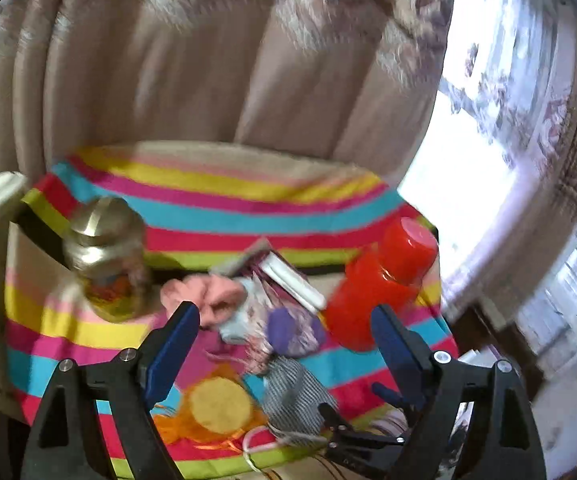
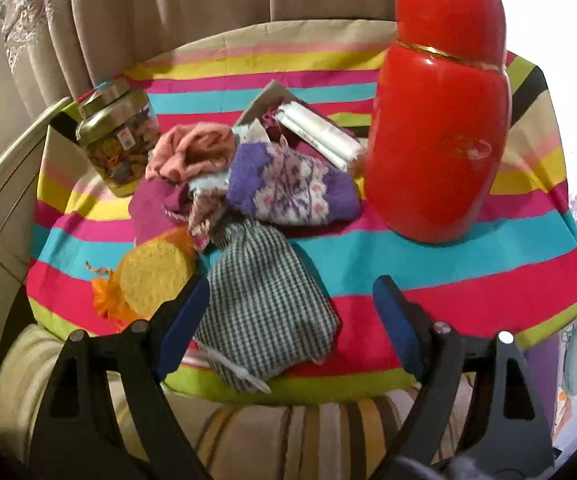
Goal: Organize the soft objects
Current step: 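Grasp the yellow sponge in orange mesh with the left tool while the right tool grasps the gingham mask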
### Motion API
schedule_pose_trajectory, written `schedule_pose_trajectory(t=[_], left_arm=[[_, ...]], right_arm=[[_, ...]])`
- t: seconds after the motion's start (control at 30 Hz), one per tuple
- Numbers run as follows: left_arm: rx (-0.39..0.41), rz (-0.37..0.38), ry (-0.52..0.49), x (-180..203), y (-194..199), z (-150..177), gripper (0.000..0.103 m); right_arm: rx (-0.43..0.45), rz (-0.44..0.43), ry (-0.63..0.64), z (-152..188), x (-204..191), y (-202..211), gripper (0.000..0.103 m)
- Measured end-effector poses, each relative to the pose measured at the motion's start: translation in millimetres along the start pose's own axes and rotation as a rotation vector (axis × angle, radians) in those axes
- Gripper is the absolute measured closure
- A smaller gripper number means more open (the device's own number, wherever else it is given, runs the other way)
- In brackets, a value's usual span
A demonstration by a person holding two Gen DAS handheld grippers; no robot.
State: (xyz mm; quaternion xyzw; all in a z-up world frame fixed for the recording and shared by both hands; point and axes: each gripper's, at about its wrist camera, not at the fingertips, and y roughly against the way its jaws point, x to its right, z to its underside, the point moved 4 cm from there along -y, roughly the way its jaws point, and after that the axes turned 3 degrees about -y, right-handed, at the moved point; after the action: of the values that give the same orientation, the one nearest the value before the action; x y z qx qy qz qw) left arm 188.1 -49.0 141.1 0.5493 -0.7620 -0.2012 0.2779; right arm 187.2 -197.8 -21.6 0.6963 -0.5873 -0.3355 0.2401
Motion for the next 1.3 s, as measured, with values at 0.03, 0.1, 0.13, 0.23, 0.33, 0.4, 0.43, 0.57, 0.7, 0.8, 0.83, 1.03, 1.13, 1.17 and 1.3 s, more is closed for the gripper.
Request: schedule_pose_trajectory(t=[0.03, 0.1, 0.13, 0.23, 0.33, 0.4, 0.43, 0.57, 0.7, 0.8, 0.83, 1.03, 1.13, 1.17, 1.3], left_arm=[[-0.018, -0.061, -0.033, 0.9, -9.3, 0.2, 0.015], [-0.017, -0.180, -0.137, 3.7, -25.8, 8.6, 0.015], [-0.035, -0.193, -0.144, 1.8, -35.4, 18.2, 0.015], [-0.134, -0.152, -0.002, -20.9, -66.0, 53.2, 0.015], [-0.181, -0.214, 0.088, -50.9, -93.2, 85.9, 0.015], [-0.253, -0.210, 0.134, -67.1, -111.7, 107.3, 0.015], [-0.285, -0.204, 0.142, -75.2, -121.6, 117.7, 0.015], [-0.371, -0.194, 0.136, -80.5, -146.7, 143.3, 0.015], [-0.388, -0.207, 0.074, -72.9, -149.3, 151.3, 0.015], [-0.418, -0.226, 0.025, -67.2, -157.5, 155.5, 0.015], [-0.437, -0.231, 0.002, -66.5, -160.1, 157.6, 0.014], [-0.464, -0.260, -0.093, -57.4, -171.0, 166.3, 0.018], [-0.437, -0.261, -0.066, -61.4, -163.0, 162.0, 0.027], [-0.422, -0.256, -0.055, -63.1, -160.2, 160.5, 0.027], [-0.345, -0.237, 0.037, -76.8, -137.7, 155.1, 0.027]], right_arm=[[-0.012, -0.001, -0.009, 3.4, 3.6, -0.4, 0.017], [-0.031, -0.014, -0.031, 5.2, 9.5, -2.8, 0.017], [-0.034, -0.019, -0.031, 5.3, 9.8, -3.8, 0.017], [-0.066, -0.041, 0.010, 6.9, 2.1, -12.7, 0.017], [-0.085, -0.054, 0.038, 9.6, -3.9, -17.7, 0.017], [-0.098, -0.068, 0.044, 11.6, -4.9, -19.9, 0.017], [-0.097, -0.078, 0.045, 11.6, -5.1, -20.1, 0.017], [-0.091, -0.086, 0.057, 11.9, -7.7, -20.6, 0.017], [-0.104, -0.069, 0.083, 12.7, -11.9, -25.5, 0.017], [-0.117, -0.053, 0.108, 13.1, -15.7, -30.9, 0.017], [-0.125, -0.047, 0.115, 13.5, -17.0, -33.5, 0.017], [-0.153, -0.031, 0.143, 14.8, -23.3, -42.7, 0.017], [-0.162, -0.027, 0.146, 14.7, -24.8, -45.3, 0.017], [-0.165, -0.027, 0.145, 14.4, -24.7, -45.9, 0.017], [-0.184, -0.034, 0.164, 15.4, -30.8, -51.4, 0.016]])
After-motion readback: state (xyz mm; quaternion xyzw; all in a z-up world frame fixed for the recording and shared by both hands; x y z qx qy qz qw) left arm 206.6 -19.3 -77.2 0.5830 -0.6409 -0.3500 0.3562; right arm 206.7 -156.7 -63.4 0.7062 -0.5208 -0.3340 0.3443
